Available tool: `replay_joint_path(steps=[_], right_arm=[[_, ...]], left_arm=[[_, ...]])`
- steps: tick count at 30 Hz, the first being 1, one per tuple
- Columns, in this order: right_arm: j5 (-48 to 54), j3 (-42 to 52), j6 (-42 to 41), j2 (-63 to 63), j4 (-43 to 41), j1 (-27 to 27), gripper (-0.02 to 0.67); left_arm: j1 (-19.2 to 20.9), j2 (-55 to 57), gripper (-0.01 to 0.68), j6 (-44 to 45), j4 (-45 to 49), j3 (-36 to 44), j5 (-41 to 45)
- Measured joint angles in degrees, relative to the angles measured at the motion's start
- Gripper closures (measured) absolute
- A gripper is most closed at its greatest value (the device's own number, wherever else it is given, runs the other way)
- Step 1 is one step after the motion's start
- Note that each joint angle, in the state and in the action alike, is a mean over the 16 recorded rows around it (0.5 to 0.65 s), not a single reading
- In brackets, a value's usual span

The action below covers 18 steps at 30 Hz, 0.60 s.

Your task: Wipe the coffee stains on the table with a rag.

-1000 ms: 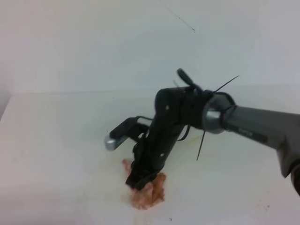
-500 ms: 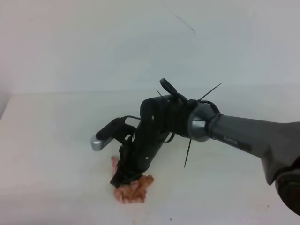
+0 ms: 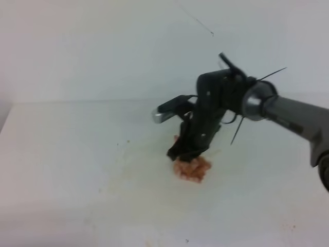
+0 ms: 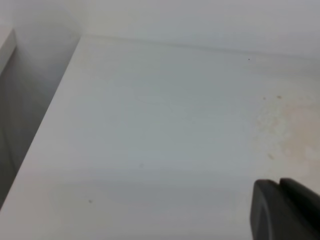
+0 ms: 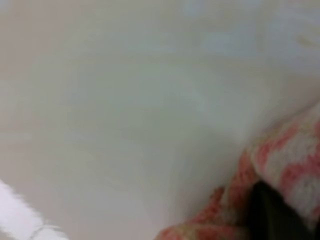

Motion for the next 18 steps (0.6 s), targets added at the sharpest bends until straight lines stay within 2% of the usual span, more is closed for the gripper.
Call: replay_joint_path(steps=[9, 18], right_arm=[[3.7, 0.4, -1.3, -1.8, 0.0, -7.8, 0.648], [5.7, 2.0, -7.0, -8.9, 5.6, -10.1, 0.646]], left_arm=[[0.0, 0.2, 0.672, 0.0, 0.0, 0.0, 0.0], [0.0, 0.2, 0.672, 0.0, 0.0, 0.0, 0.0]])
